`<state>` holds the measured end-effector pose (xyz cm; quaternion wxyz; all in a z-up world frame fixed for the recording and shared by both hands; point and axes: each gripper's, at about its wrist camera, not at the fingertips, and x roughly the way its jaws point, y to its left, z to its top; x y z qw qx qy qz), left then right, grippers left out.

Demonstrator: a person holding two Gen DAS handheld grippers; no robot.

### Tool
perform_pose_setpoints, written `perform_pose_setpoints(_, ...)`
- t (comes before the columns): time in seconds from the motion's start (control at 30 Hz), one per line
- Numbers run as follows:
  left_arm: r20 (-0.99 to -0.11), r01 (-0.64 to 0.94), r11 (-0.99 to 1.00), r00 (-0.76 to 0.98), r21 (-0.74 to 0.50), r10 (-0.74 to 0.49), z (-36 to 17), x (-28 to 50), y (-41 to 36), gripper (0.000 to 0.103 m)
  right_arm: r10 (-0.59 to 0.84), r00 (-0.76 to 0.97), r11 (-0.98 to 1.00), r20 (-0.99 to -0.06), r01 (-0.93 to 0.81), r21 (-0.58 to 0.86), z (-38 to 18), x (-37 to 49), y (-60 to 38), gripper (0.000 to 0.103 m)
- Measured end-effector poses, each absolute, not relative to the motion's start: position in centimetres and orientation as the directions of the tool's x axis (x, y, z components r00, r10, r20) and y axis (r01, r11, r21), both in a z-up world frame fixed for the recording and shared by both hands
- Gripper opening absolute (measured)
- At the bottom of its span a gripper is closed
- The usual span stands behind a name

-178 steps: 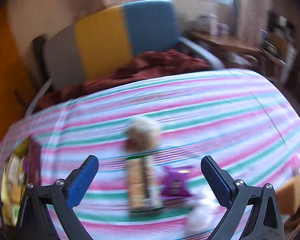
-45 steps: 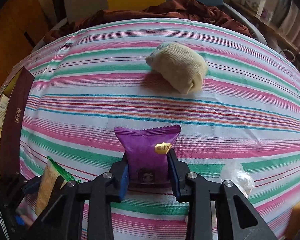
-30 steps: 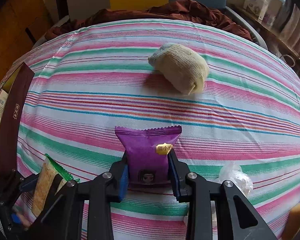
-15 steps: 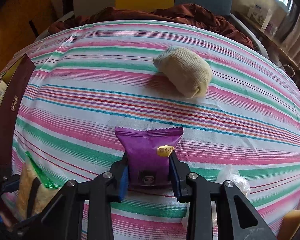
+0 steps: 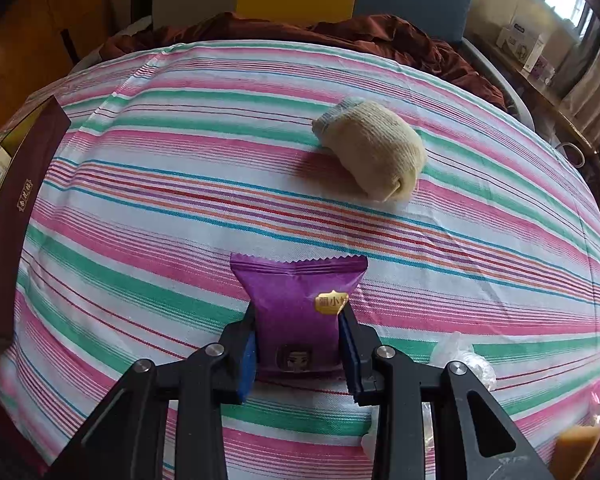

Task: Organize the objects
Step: 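Carry the cracker pack into the gold tray and open the left gripper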

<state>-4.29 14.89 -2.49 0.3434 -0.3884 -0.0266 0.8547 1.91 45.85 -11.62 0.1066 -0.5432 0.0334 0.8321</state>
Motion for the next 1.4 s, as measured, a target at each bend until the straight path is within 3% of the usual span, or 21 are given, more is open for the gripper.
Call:
perform_pose_setpoints(0.27,-0.722,-0.298,-0.871,-0.488,-0.39,0.49,-5.2,-12.2,8.1,0.046,0.157,-0.386,-0.975,-0.909,-0.206,-0.081,-11.7,1.7,45.5,0.035)
perform_pose_setpoints(0.63,-0.814,-0.152,-0.935,-0.461,-0.32,0.354,-8.9,-17.2,6.4,0.047,0.158,-0.388,-0.976,-0.908,-0.2,-0.084,-11.8,1.7,45.4,0.035)
perform_pose_setpoints(0.9,-0.788,-0.14,-0.939,-0.513,-0.315,0.341,-7.7,-15.1,4.8,0.047,0.165,-0.387,-0.976,-0.907,-0.195,-0.095,-11.7,1.6,45.3,0.036)
perform_pose_setpoints(1.4,-0.704,-0.248,-0.962,-0.663,-0.115,0.255,-4.1,-6.7,4.7,0.047,0.199,-0.385,-0.972,-0.901,-0.192,-0.132,-11.7,1.4,44.8,0.035)
